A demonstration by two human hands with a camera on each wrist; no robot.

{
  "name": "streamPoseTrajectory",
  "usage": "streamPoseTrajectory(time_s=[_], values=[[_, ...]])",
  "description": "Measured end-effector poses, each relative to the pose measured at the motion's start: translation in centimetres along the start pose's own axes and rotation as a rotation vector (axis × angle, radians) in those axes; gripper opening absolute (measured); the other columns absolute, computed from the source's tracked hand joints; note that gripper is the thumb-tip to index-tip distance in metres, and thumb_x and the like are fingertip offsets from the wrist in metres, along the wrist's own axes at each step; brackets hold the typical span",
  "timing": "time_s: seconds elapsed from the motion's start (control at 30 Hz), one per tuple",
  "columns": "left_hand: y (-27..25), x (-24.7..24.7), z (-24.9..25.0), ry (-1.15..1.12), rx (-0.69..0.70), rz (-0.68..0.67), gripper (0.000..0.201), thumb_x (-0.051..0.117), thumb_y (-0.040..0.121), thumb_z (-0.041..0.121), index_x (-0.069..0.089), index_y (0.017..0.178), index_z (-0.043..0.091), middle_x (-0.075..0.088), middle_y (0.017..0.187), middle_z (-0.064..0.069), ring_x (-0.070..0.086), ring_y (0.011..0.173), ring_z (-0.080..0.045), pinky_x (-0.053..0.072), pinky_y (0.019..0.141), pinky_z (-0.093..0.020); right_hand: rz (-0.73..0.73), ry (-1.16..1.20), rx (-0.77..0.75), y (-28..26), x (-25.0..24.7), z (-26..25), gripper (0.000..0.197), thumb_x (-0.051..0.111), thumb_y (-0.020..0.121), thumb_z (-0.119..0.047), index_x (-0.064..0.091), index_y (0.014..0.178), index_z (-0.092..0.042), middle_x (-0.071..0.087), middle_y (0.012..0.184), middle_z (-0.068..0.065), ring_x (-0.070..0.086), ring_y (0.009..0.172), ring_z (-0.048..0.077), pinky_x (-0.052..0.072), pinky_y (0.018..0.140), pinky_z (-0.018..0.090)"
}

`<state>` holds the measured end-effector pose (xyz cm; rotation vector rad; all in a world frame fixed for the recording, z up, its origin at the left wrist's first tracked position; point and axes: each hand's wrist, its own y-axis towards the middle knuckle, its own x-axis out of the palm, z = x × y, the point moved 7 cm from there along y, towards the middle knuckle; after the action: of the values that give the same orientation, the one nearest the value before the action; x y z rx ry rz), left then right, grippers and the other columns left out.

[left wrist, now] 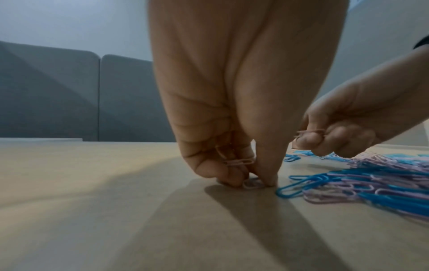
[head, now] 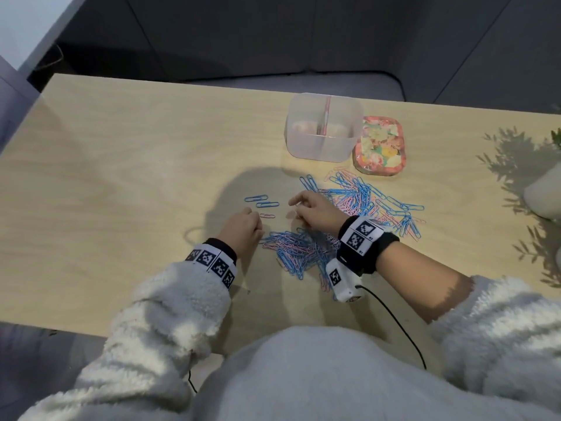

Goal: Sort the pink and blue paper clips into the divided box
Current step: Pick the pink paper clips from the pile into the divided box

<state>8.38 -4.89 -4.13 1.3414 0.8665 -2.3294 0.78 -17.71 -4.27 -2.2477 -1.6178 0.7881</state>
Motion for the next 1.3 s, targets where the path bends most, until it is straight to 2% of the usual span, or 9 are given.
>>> streamPoseTrajectory(time_s=[0.13,0.27,0.4,0.6,0.77,0.87,1.03,1.17,1.3], values=[[0.5,-0.2,0.9,0.036,0.003,0.017,0.015,0.045,0.089,0.006,0.056,0.098,0.001,0.060,0.105,-0.017,0.055,0.096,-0.032,0.041,0.080,-0.038,-0.063,0.324,0.198,-0.8,2.1,1.0,0.018,0.045,0.087,-0.014,0.053,0.071,-0.013,0.047,0.062,0.000,0.041,0.041,0.009,0.023,0.035,0.015],[1.0,-0.5,0.2,-0.114,-0.038,0.002,0.015,0.048,0.087,0.005,0.060,0.095,0.001,0.062,0.102,-0.017,0.055,0.094,-0.029,0.040,0.078,-0.032,-0.067,-0.123,-0.104,-0.4,3.3,-0.4,0.013,0.064,0.083,-0.019,0.056,0.073,-0.015,0.050,0.058,-0.004,0.041,0.048,0.008,0.032,0.046,0.020],[1.8,-0.7,-1.8,-0.503,-0.167,0.007,0.006,0.048,0.091,0.009,0.054,0.090,0.009,0.057,0.083,-0.008,0.055,0.075,-0.023,0.043,0.062,-0.027,-0.055,-0.620,-0.176,-0.3,4.1,-0.1,0.021,0.072,0.074,-0.030,0.062,0.089,-0.020,0.061,0.089,-0.001,0.053,0.080,0.015,0.038,0.067,0.028],[2.1,-0.6,-2.7,-1.113,-0.391,0.016,0.024,0.041,0.093,0.006,0.048,0.071,0.013,0.043,0.062,-0.005,0.043,0.052,-0.013,0.036,0.043,-0.014,0.058,-0.498,-0.073,0.5,0.1,0.9,0.008,0.065,0.081,-0.020,0.063,0.078,-0.013,0.068,0.091,0.009,0.060,0.085,0.023,0.046,0.077,0.033],[2.8,-1.7,-1.7,-0.549,-0.154,0.056,0.017,0.050,0.093,0.022,0.052,0.081,0.010,0.055,0.072,-0.005,0.051,0.066,-0.017,0.039,0.065,-0.028,0.275,-0.526,-0.095,-0.1,-3.3,0.7,0.017,0.059,0.084,-0.018,0.065,0.099,-0.013,0.054,0.088,-0.001,0.053,0.083,0.019,0.040,0.072,0.027],[3.0,-1.1,-0.9,-0.268,-0.066,0.022,0.017,0.046,0.094,0.018,0.055,0.100,0.005,0.062,0.100,-0.015,0.055,0.093,-0.029,0.036,0.076,-0.030,0.164,-0.598,-0.190,-1.1,-0.8,-0.6,0.017,0.061,0.083,-0.023,0.067,0.098,-0.020,0.053,0.082,-0.004,0.056,0.085,0.020,0.041,0.074,0.029],[2.7,-0.7,-0.2,-0.076,0.015,0.020,0.014,0.055,0.090,0.021,0.054,0.094,0.008,0.059,0.103,-0.014,0.055,0.093,-0.029,0.037,0.076,-0.031,0.011,-0.919,-0.338,-1.6,3.1,-1.9,0.019,0.062,0.082,-0.027,0.070,0.099,-0.026,0.068,0.100,0.003,0.060,0.099,0.023,0.042,0.077,0.029],[2.7,-0.5,-0.1,-0.022,0.007,-0.007,0.014,0.052,0.091,0.021,0.044,0.083,0.013,0.056,0.104,-0.017,0.054,0.092,-0.032,0.040,0.079,-0.037,0.019,-1.063,-0.323,-1.0,3.1,-1.4,0.019,0.055,0.087,-0.021,0.067,0.099,-0.013,0.067,0.104,0.011,0.061,0.100,0.031,0.047,0.080,0.036],[2.4,-0.8,-0.1,-0.084,-0.006,0.047,0.014,0.055,0.089,0.019,0.051,0.093,0.007,0.059,0.105,-0.017,0.054,0.097,-0.031,0.039,0.081,-0.036,0.070,-1.109,-0.308,-0.7,1.7,-0.9,0.021,0.044,0.092,-0.013,0.060,0.100,-0.004,0.065,0.103,0.015,0.061,0.096,0.034,0.046,0.075,0.037]])
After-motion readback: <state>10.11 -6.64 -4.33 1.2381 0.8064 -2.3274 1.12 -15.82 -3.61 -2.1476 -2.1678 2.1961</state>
